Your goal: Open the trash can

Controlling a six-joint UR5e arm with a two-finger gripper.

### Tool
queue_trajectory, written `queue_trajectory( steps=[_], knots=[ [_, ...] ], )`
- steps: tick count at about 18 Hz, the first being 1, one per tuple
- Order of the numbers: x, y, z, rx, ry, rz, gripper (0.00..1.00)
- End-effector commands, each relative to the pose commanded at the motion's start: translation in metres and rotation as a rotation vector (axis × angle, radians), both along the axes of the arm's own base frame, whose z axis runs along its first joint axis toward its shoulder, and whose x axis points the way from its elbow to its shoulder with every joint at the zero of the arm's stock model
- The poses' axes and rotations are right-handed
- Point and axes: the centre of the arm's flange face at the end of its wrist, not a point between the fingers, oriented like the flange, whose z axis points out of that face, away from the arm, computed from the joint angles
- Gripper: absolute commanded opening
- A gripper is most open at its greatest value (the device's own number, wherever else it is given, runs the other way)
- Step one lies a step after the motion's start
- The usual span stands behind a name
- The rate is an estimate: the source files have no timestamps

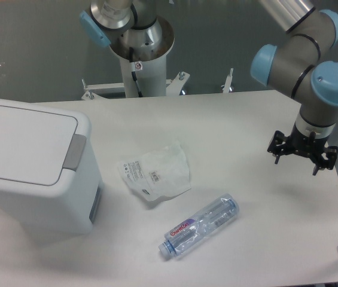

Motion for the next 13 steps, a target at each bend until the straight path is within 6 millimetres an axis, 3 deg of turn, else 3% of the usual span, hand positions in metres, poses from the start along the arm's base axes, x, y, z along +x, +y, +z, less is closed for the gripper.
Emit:
queue_trajectory(
  steps=[7, 11, 13],
  knots=[
    [0.007, 0.006, 0.008, 0.004, 0.008, -0.014, 1.0],
    [0.025, 0.023, 0.006, -0.001, -0.002, -0.034, 1.0],
    [0.032, 0.022, 0.014, 0.001, 0.004, -0.035, 1.0]
  ],
)
